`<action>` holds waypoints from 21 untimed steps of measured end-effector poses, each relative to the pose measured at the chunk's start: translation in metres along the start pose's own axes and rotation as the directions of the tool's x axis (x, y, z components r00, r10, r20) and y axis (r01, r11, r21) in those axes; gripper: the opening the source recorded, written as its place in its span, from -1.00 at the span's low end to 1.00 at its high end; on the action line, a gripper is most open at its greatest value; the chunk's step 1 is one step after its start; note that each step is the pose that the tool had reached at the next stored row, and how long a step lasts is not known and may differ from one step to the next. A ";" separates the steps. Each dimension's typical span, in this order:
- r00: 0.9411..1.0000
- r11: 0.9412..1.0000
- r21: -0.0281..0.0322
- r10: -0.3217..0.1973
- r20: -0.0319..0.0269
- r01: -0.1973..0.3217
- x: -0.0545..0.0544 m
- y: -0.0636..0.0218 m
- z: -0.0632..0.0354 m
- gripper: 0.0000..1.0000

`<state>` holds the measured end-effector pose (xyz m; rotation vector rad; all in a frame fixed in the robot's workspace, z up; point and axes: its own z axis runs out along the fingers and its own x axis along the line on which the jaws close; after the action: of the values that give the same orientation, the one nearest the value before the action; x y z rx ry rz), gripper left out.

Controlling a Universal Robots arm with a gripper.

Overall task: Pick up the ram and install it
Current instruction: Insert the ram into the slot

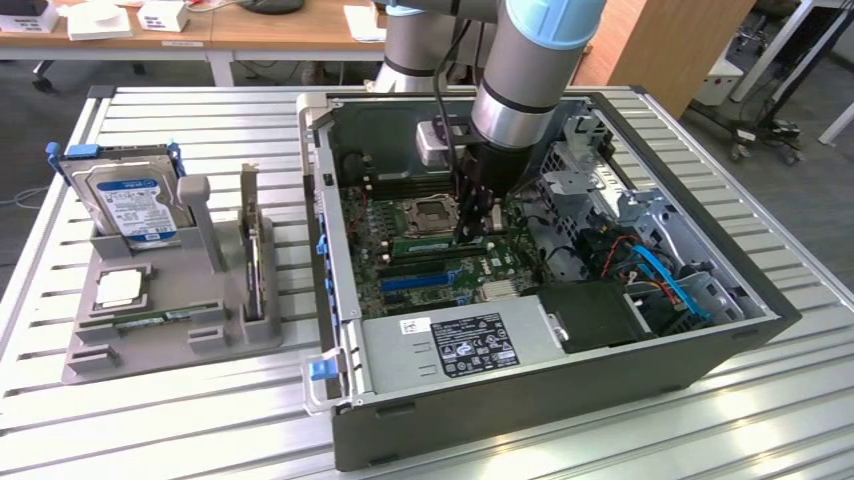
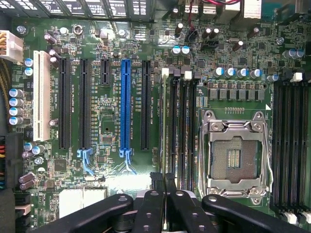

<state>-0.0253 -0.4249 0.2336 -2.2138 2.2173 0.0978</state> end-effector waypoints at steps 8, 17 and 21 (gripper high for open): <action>1.000 1.000 0.003 -0.006 0.004 0.006 0.000 0.0000 0.0000 -0.79; 1.000 1.000 0.007 -0.007 0.004 0.007 0.000 0.0002 0.0001 -0.79; 1.000 1.000 0.013 -0.007 0.004 0.007 0.000 0.0012 0.0001 -0.79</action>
<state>-0.0266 -0.4249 0.2336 -2.2126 2.2020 0.0873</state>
